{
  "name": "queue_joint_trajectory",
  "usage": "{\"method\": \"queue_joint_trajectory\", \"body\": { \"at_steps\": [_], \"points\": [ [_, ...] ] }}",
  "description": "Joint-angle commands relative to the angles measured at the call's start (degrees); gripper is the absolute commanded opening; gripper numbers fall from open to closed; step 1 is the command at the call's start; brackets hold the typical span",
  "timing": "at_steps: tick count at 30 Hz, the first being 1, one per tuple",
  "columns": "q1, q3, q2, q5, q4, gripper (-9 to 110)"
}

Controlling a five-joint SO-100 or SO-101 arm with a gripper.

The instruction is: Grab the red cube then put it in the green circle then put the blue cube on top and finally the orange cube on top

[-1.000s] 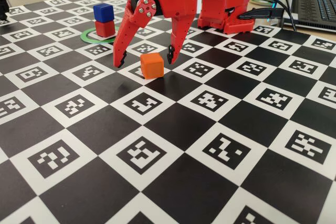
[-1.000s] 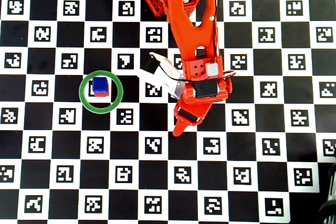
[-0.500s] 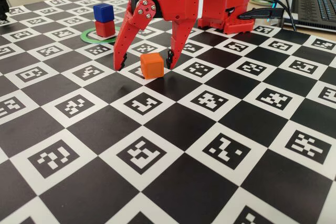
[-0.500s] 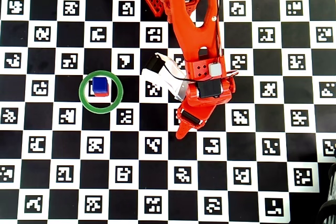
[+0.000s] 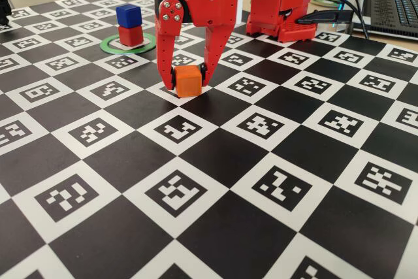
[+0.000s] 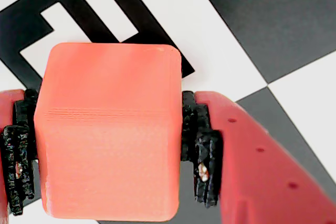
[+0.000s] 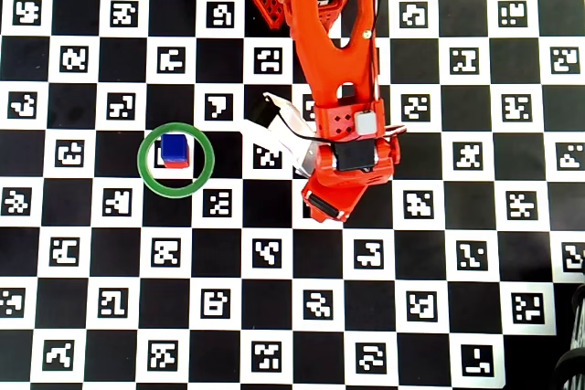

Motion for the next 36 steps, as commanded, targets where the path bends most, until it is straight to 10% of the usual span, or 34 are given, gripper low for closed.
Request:
{"method": "queue_joint_trajectory", "body": {
  "at_steps": [1,19,36],
  "points": [
    [0.4,-0.1,2.4,-1.4,-0.5,9],
    [10.8,-33.9,9.1,-31.6,34.8,9],
    [34.7,-44.5,9.6,-65.0,44.8,9]
  ]
}}
